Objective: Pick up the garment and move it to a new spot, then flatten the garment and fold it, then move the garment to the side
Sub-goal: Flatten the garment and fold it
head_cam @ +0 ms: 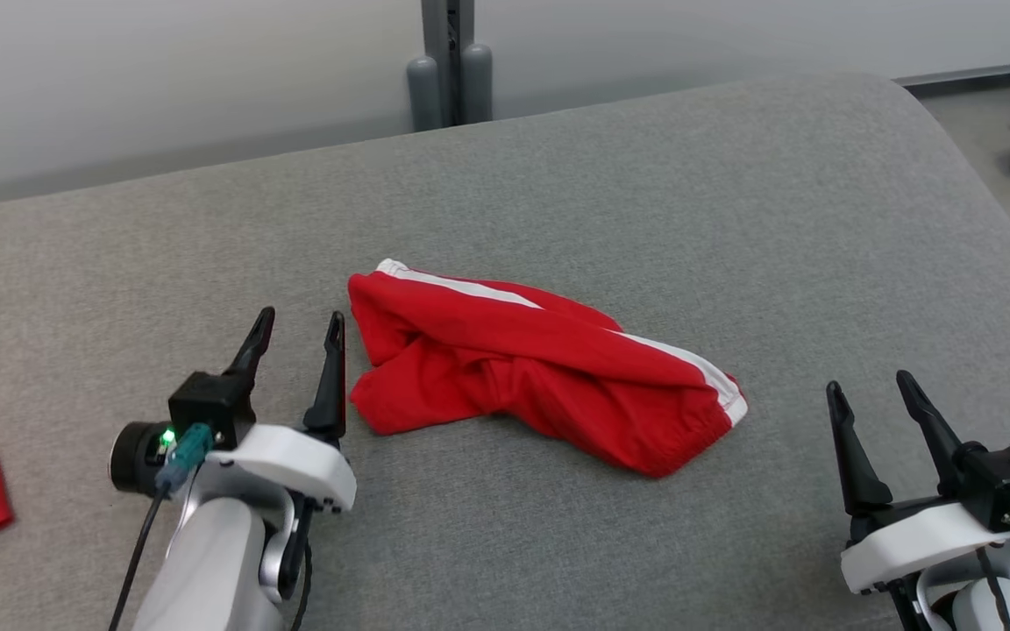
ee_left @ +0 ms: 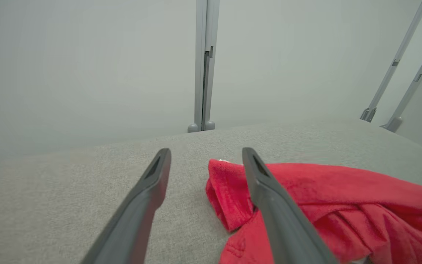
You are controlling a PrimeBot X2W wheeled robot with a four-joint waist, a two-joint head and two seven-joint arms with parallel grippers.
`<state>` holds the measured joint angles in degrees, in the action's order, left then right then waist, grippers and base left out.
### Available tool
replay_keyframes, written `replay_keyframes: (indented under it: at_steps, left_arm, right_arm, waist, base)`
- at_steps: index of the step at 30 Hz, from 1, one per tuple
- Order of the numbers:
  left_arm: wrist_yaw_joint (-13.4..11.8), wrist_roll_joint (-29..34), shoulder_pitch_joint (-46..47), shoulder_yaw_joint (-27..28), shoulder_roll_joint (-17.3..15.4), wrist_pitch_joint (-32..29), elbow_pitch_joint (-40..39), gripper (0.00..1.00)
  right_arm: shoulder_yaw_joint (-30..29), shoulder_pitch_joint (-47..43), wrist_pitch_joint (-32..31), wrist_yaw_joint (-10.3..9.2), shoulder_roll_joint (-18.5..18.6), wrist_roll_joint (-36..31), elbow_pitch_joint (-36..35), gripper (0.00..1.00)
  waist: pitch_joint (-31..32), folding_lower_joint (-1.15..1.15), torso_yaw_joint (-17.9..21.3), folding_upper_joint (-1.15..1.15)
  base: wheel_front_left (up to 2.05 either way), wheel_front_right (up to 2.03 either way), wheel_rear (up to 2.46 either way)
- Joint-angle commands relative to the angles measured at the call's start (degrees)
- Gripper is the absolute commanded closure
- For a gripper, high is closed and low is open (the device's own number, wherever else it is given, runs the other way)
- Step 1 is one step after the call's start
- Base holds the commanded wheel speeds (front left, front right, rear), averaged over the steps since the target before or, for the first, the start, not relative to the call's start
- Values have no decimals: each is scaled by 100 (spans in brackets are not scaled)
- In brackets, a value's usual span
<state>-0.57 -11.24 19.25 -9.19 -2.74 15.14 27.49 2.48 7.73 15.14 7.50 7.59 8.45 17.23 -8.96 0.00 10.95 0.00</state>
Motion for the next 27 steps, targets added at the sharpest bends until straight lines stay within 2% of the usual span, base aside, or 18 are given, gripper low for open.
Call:
replay_keyframes:
  at_steps: [1,3,6,11,17,23,24,25,26,27]
  left_arm:
    - [56,-89,325,-24,-27,0,291,0]
    - [93,-129,515,-66,-24,2,522,0]
    - [136,-306,1085,-182,-30,-55,1325,0]
    - [30,-451,1874,-249,-29,-261,2359,0]
    - [67,-748,2309,-441,-30,-676,3137,0]
    - [259,-1148,2426,-789,-24,-1049,3520,1]
    - [272,-1169,2435,-858,-25,-1066,3557,48]
    - [320,-1264,2439,-909,-29,-1071,3574,87]
    - [348,-1307,2442,-966,-27,-1056,3577,100]
    - [360,-1355,2448,-1021,-25,-1041,3594,100]
  right_arm:
    - [40,78,0,-2,-10,22,-41,0]
    - [71,109,0,-2,-32,32,-52,0]
    - [120,140,0,-2,-81,47,-35,0]
    - [166,218,0,-2,-141,64,-35,0]
    - [137,236,0,-2,-177,56,-59,0]
    - [169,306,0,-2,-177,51,-68,0]
    - [182,326,0,-2,-177,53,-74,0]
    - [193,345,0,-2,-179,57,-77,0]
    - [205,357,0,-2,-181,58,-87,0]
    - [210,364,0,-2,-183,57,-83,0]
  waist:
    - [-170,0,232,0]
    - [-202,0,291,0]
    - [-271,0,439,0]
    - [-358,0,568,0]
    - [-397,0,559,0]
    - [-410,0,451,0]
    - [-413,0,437,0]
    - [-416,0,426,0]
    - [-418,0,418,0]
    - [-419,0,409,0]
  base:
    - [0,0,0]
    - [0,0,0]
    - [0,0,0]
    - [0,0,0]
    - [0,0,0]
    - [0,0,0]
    - [0,0,0]
    - [0,0,0]
    - [0,0,0]
    - [0,0,0]
